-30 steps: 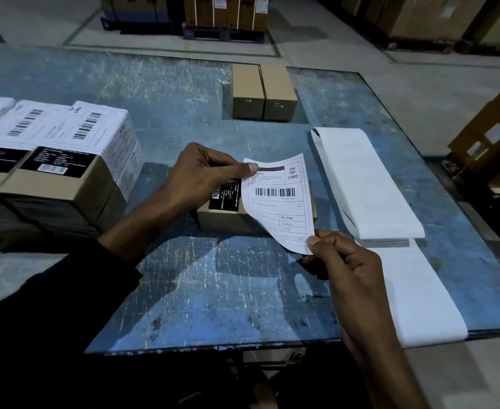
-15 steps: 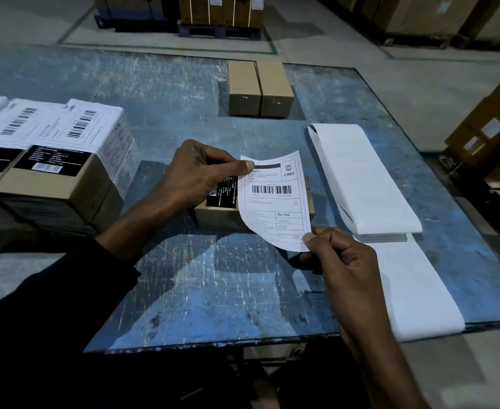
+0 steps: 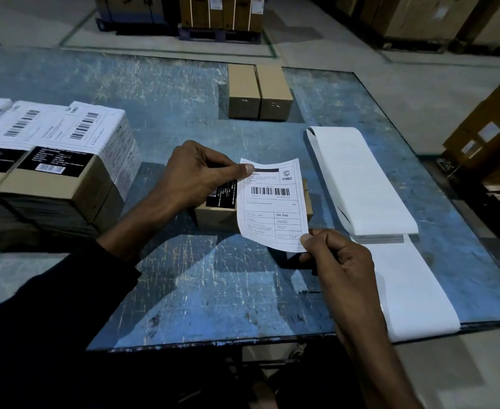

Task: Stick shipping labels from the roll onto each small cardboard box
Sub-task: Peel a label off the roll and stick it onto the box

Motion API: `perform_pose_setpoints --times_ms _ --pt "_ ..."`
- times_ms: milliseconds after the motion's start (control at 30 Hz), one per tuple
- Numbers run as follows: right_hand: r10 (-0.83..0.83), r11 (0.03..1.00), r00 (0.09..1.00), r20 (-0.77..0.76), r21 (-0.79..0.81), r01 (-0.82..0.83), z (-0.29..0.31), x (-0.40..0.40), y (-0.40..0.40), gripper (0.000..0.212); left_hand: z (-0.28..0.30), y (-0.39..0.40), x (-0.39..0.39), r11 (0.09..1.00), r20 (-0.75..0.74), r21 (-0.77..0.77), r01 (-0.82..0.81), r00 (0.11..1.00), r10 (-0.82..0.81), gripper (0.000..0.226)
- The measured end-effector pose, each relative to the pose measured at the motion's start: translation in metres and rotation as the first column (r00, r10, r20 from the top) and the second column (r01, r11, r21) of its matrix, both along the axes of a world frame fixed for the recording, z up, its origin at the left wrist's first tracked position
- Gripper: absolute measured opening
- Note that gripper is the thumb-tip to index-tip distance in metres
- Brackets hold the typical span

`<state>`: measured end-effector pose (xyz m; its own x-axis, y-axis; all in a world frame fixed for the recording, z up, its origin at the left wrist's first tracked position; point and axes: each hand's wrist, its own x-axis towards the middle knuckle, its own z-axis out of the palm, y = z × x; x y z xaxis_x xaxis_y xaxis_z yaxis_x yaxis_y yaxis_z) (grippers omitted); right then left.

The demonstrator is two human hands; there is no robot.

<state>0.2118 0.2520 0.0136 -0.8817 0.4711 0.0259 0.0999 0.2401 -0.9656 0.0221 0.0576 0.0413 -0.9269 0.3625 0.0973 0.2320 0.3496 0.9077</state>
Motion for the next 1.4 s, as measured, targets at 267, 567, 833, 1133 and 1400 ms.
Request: perform_pose_setpoints --times_ms 267,567,833,1133,1400 --pt "-0.010 1.000 1.000 0.000 0.010 0.010 -0.001 -0.001 0.000 0.036 0.003 0.001 0.003 0.998 -0.008 -0.051 -0.040 0.999 0.039 0.023" --pt "-0.061 0.996 0.997 -0.052 0.063 0.064 0.004 0.004 -0.003 0.040 0.001 0.001 0.001 0.997 0.052 -0.061 -0.050 0.997 0.054 0.034" --pt "-0.287 0.955 0.933 -0.215 -0.146 0.260 0.013 0.006 -0.006 0.027 0.011 -0.006 -0.005 0.988 0.076 -0.150 0.044 0.997 -0.032 0.043" --pt "0.290 0.812 0.957 0.022 0.524 -0.258 0.059 -0.026 -0.034 0.038 0.019 -0.026 -0.013 0.859 0.201 -0.247 0.448 0.891 -0.407 0.098" --pt "0.374 0.478 0.823 0.429 0.671 -0.567 0.045 -0.040 -0.056 0.087 0.011 -0.026 -0.017 0.897 0.204 -0.107 0.428 0.893 -0.402 0.027"
